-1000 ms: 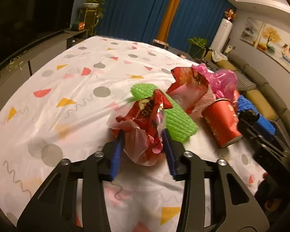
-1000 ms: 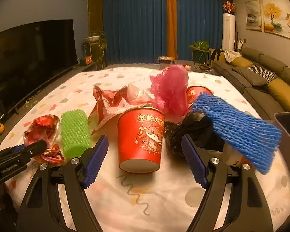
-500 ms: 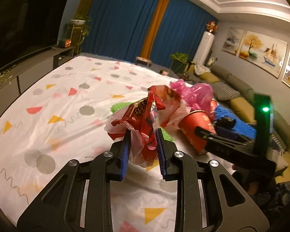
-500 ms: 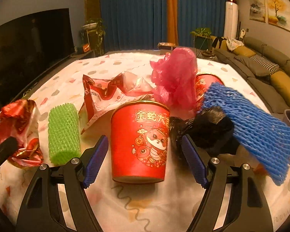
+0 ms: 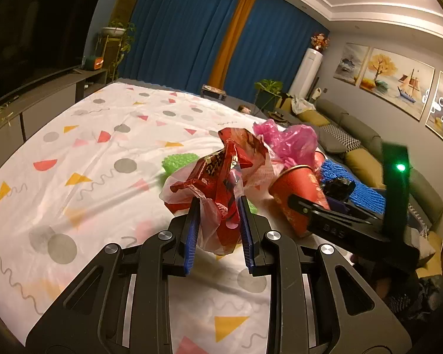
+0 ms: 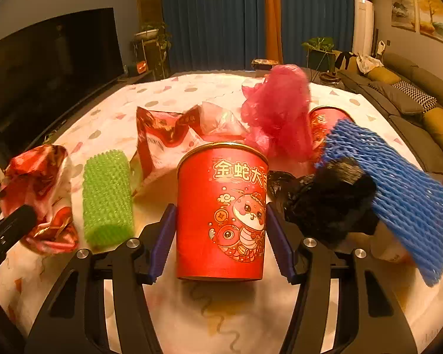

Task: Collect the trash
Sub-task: 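Grasp the red candy wrapper with the left tool while the right tool grasps the red paper cup, then carry wrapper and red cup over the grey bin and open both tools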

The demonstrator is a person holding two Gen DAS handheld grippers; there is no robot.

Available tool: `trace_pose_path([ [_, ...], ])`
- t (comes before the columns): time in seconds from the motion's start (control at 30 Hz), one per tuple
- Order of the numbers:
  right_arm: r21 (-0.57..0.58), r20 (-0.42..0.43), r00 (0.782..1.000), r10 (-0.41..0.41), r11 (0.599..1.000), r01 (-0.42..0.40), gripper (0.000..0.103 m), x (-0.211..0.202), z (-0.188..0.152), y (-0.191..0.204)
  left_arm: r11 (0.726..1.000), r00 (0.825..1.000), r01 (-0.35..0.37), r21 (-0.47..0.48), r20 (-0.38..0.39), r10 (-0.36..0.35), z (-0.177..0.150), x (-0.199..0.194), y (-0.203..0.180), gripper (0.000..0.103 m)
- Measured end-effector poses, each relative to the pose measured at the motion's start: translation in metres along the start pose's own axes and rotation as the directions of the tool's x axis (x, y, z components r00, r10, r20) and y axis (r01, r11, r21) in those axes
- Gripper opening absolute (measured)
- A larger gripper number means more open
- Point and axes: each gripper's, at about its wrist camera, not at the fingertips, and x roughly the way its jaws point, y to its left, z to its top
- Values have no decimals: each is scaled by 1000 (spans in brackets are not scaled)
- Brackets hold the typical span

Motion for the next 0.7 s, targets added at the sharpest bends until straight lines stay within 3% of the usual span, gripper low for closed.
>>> trace_pose_path([
  [0.37, 9, 97, 995, 26, 1000, -27, 59, -76, -30, -15, 1000, 1000, 0, 25, 25, -1, -3, -12, -10, 25],
  [0.7, 69, 175, 985, -5, 998, -7, 59, -128, -46, -37, 995, 998, 43, 92, 47, -48, -5, -33, -53, 25],
])
